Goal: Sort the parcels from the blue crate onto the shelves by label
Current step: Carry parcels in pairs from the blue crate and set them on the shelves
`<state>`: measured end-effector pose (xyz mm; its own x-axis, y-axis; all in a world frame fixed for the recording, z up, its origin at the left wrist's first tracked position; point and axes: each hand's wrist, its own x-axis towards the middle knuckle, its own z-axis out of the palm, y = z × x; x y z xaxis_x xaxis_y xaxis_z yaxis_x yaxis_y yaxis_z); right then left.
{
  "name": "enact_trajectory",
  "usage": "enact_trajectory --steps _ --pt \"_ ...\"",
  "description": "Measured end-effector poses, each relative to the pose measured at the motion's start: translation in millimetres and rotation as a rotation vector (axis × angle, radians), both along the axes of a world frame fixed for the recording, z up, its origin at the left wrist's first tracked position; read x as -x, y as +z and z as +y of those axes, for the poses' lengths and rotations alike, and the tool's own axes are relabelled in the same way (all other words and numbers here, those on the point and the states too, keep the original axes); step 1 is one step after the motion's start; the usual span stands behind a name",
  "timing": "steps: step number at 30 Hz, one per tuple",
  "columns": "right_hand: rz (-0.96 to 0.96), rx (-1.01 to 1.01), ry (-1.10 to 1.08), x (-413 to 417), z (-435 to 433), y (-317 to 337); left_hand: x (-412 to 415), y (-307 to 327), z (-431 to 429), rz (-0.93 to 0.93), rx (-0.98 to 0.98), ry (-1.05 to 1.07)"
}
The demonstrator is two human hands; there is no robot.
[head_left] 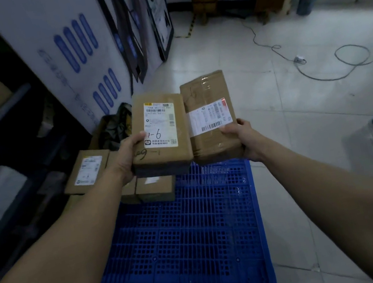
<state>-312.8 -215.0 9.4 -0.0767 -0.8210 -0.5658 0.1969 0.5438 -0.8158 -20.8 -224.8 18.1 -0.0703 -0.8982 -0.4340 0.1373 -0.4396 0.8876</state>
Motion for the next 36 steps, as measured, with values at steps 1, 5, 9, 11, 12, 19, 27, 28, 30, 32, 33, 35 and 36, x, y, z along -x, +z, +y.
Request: enact_trajectory --steps 1,5,9,11,12,19,27,28,30,32,33,35,36 --pt "-0.016 0.025 0.016 -9.7 -2.1 13.6 -10.6 16.2 6.1 0.017 0.026 0.030" --pt "-0.048 0.109 0.149 -59.0 -7.1 60.8 -62.2 70.2 41.9 0.047 0.108 0.163" --pt "-0.104 0.172 0.345 -124.4 -7.4 96.9 -117.5 113.8 100.6 0.034 0.182 0.323" --pt "-0.161 0.204 0.449 -165.9 -4.0 111.2 -143.8 132.6 139.0 0.007 0.228 0.421" --pt "-0.194 0.219 0.498 -189.1 -0.3 118.2 -157.4 140.5 159.7 -0.020 0.248 0.480" --pt "-0.265 0.240 0.850 -346.8 77.4 141.4 -233.9 167.4 331.0 -0.176 0.317 0.898" --pt "-0.268 0.258 1.326 -503.7 257.4 156.9 -270.5 166.0 578.5 -0.246 0.314 1.386" --pt "-0.273 0.264 1.387 -521.4 284.1 160.1 -273.4 165.4 609.5 -0.250 0.304 1.455" --pt "-0.289 0.273 1.498 -554.6 341.6 167.6 -276.6 164.6 672.6 -0.238 0.304 1.582" --pt "-0.308 0.278 1.600 -585.1 404.9 172.4 -273.8 164.0 738.0 -0.245 0.328 1.663" --pt "-0.324 0.273 1.650 -598.8 437.4 173.2 -270.1 164.9 769.7 -0.262 0.341 1.686" --pt "-0.365 0.248 1.757 -623.2 503.8 172.9 -260.1 167.5 830.9 -0.294 0.349 1.763" --pt "-0.384 0.231 1.813 -632.8 537.2 172.1 -253.7 168.5 859.9 -0.307 0.345 1.816"
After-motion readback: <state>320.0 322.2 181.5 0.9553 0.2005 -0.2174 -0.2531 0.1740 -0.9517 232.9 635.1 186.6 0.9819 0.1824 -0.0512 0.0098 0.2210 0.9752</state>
